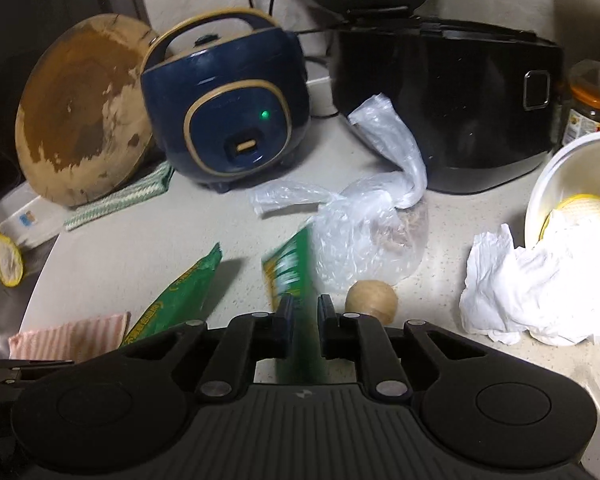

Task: Collect trash
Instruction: 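Close the right gripper around the ginger root beside the white bowl, then carry the ginger with the right gripper while the left carries the wrapper to the bin, then open the left gripper over the green bin while the right releases the ginger, then move the open left gripper back to a second green wrapper on the counter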

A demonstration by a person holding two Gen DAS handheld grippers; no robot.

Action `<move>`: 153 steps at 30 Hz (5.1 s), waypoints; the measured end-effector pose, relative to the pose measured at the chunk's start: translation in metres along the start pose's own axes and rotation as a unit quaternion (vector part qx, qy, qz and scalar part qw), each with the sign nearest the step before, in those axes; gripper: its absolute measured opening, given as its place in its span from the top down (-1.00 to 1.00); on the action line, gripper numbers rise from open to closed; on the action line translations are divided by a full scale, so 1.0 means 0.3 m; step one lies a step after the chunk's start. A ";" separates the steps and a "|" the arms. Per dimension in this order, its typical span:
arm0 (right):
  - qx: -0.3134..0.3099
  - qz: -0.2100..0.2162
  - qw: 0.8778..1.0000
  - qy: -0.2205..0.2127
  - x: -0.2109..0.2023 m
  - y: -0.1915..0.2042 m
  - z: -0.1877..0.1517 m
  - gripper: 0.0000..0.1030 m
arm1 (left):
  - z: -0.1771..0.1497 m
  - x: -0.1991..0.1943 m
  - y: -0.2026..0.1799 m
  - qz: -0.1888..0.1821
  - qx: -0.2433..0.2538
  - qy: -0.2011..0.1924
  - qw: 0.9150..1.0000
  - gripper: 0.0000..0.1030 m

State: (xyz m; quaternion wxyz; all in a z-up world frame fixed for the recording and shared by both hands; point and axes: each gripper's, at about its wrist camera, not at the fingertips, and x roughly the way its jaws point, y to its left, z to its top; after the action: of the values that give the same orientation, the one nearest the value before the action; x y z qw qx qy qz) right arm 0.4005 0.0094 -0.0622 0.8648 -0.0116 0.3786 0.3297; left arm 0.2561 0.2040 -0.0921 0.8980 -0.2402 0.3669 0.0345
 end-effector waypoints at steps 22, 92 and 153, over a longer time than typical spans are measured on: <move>0.026 -0.039 0.999 0.026 0.053 -0.069 0.016 0.32 | -0.016 0.011 -0.032 0.014 0.013 0.004 1.000 0.64; 0.257 -0.097 0.945 0.178 -0.115 -0.635 -1.228 0.18 | -0.886 0.646 -0.258 -0.069 0.047 0.187 0.979 0.45; 0.024 -0.195 0.977 -0.079 -0.395 -0.076 -0.130 -0.45 | 0.138 0.147 -0.336 -0.056 0.082 0.024 0.995 0.45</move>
State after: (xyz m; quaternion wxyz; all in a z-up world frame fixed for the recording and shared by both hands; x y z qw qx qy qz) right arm 0.3298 -0.0855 -0.0167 0.9397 -0.0382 0.3070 0.1456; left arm 0.3388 0.1290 -0.0557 0.9063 -0.1863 0.3757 -0.0519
